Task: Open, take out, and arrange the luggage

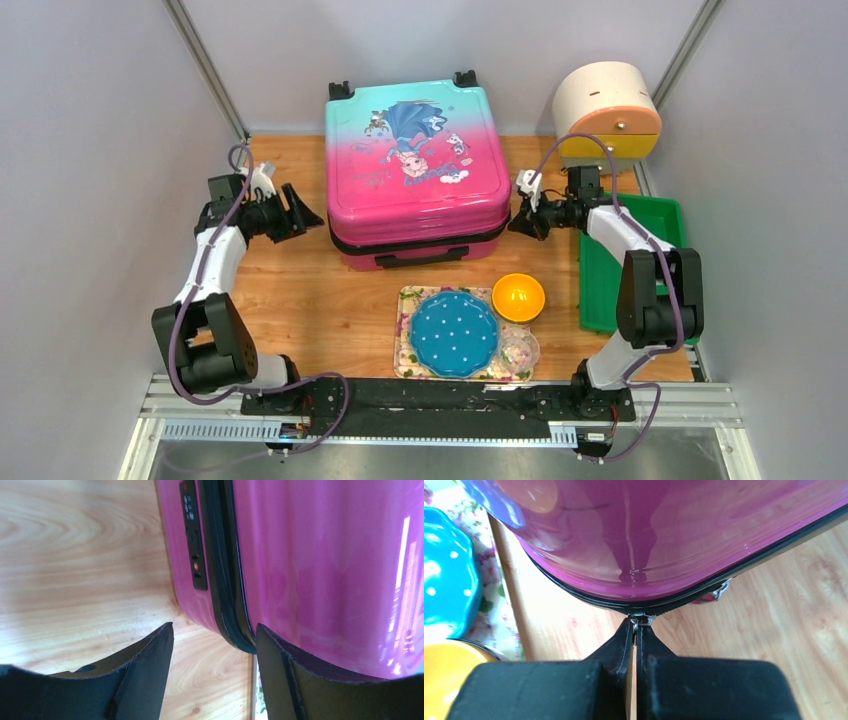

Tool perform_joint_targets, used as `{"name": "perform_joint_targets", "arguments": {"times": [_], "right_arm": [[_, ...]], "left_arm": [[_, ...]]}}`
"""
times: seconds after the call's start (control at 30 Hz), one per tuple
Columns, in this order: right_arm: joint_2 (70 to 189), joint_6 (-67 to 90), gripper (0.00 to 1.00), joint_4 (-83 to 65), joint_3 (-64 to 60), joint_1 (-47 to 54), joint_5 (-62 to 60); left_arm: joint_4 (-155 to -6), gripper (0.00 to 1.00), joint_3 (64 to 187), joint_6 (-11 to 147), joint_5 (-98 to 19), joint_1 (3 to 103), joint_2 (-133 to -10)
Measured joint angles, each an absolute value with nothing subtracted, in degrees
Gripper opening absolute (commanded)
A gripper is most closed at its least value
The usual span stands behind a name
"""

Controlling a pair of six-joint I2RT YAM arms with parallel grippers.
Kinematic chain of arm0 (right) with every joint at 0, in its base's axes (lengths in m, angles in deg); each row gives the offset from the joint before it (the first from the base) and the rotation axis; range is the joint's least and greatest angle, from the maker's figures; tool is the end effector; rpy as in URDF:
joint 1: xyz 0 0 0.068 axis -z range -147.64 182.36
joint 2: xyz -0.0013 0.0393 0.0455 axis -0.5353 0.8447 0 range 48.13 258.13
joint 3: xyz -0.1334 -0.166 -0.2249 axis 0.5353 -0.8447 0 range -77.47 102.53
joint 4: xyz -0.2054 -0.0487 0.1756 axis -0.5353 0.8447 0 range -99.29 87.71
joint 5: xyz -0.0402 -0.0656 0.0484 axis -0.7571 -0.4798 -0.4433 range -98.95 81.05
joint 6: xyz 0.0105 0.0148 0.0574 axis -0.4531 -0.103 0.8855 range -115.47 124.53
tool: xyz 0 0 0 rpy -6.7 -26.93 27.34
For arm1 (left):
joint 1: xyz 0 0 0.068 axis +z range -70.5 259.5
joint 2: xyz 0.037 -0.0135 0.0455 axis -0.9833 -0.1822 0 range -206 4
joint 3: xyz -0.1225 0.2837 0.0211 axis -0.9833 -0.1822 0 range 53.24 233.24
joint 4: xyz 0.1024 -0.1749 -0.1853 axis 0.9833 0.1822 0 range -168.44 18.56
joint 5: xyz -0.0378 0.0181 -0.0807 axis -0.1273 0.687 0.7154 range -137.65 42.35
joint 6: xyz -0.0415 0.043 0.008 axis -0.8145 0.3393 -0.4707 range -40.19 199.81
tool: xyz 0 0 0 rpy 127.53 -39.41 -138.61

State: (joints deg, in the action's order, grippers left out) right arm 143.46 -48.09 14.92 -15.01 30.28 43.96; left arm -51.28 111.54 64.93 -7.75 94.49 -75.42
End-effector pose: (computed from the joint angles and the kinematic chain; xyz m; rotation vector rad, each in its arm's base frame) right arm 0.3513 0.0483 0.2394 -1.2747 1.7727 0.6996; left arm 0.2970 0.0500 0.2922 -0.2841 2.2961 -0.8310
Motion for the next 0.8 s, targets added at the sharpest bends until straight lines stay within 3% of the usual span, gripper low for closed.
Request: {"name": "perform_joint_targets", "arguments": {"times": [0.8], "right_arm": [[123.68, -8.18, 0.0, 0.01, -32.65, 18.32, 14.54]], "left_arm": [[-68.31, 0.61, 95.22, 60.36, -12.95, 84.19, -67.92]]}}
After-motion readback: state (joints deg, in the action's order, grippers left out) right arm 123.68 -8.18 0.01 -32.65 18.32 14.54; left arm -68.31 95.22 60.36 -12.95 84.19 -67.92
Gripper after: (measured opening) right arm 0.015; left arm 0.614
